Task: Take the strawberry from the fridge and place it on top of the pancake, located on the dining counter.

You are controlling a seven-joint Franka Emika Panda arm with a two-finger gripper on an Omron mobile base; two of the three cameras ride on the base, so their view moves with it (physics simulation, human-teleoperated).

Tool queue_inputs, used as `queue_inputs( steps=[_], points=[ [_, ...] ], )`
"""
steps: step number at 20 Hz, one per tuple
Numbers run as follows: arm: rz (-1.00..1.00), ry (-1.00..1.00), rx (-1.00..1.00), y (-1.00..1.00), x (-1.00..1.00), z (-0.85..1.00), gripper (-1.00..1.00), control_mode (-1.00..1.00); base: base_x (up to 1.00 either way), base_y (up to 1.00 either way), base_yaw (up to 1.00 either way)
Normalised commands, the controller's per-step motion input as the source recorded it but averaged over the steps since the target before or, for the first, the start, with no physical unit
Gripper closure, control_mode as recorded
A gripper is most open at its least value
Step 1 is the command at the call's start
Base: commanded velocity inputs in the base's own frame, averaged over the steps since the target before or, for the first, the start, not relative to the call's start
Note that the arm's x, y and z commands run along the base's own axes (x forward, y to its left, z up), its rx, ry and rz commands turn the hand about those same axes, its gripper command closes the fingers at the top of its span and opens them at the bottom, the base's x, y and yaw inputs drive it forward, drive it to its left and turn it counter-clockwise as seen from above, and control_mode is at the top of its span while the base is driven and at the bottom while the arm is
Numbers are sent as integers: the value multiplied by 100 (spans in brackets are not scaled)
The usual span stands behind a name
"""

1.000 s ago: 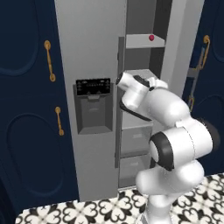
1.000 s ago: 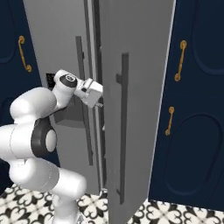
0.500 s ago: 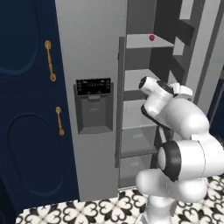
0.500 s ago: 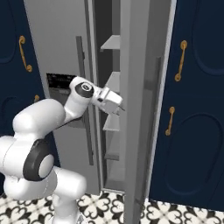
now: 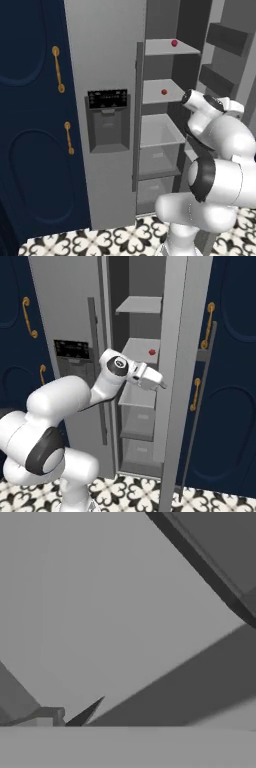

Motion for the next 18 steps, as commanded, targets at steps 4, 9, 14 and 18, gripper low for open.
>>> queue_inputs(
  steps=[4, 9, 14, 18],
  points=[
    [0, -9, 4, -77, -17, 5, -100, -100, 0, 0, 0],
    [4, -13, 3, 16, -72, 32, -100, -100, 0, 0, 0],
    [14, -4, 0, 87, -59, 10, -100, -100, 0, 0, 0],
    [18, 0, 2, 95, -48, 1, -100, -100, 0, 0, 0]
  ],
)
